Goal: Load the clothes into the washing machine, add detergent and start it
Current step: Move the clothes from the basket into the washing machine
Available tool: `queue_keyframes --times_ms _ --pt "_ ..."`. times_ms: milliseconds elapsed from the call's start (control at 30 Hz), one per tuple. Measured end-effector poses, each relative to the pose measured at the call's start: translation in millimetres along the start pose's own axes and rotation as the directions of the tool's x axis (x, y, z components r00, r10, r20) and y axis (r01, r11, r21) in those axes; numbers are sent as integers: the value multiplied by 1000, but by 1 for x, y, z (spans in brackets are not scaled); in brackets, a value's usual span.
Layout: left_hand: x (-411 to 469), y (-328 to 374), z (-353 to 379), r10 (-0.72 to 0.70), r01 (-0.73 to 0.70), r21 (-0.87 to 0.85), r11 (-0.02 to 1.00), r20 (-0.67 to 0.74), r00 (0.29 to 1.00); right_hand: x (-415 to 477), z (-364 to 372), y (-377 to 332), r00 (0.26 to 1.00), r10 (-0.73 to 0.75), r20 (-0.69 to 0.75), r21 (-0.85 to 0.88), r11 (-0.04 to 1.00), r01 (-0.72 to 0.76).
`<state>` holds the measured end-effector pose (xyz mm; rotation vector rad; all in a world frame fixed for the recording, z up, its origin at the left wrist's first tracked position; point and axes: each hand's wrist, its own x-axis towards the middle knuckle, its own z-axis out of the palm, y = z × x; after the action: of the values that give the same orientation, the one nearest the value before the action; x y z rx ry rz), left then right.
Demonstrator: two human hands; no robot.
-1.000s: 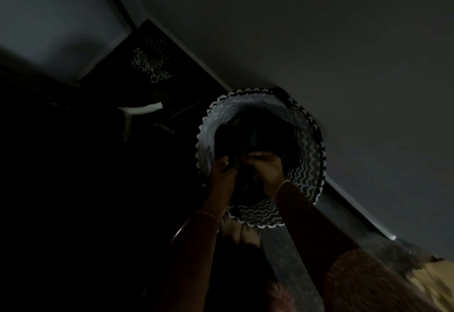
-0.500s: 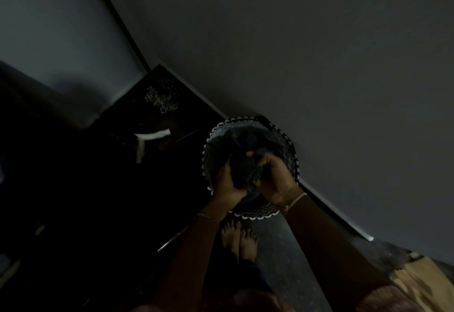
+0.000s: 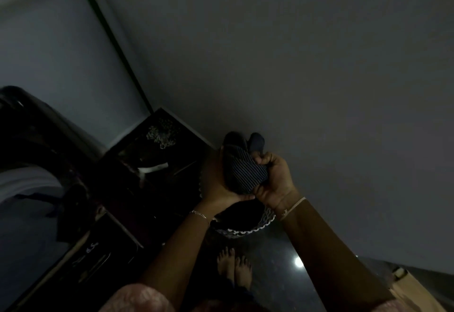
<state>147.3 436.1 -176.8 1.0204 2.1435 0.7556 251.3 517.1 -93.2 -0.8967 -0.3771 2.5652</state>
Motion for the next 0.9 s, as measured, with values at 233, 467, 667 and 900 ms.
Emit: queue_keyframes --times_ms 233,467,667,900 --pt "-25 46 -37 -101 8 -483 875 -167 981 -39 58 -11 995 -56 81 -102 993 64" --pt "-35 88 -90 -283 80 -834 546 -94 954 -74 89 -45 972 -197 128 -186 958 218" --pt "-46 116 -126 -165 -52 -862 505 -155 974 -62 72 -45 934 -326 144 -338 871 356" --pt "-49 153 -164 -146 -66 -917 393 -133 980 -51 53 -42 905 -362 223 -727 556 402"
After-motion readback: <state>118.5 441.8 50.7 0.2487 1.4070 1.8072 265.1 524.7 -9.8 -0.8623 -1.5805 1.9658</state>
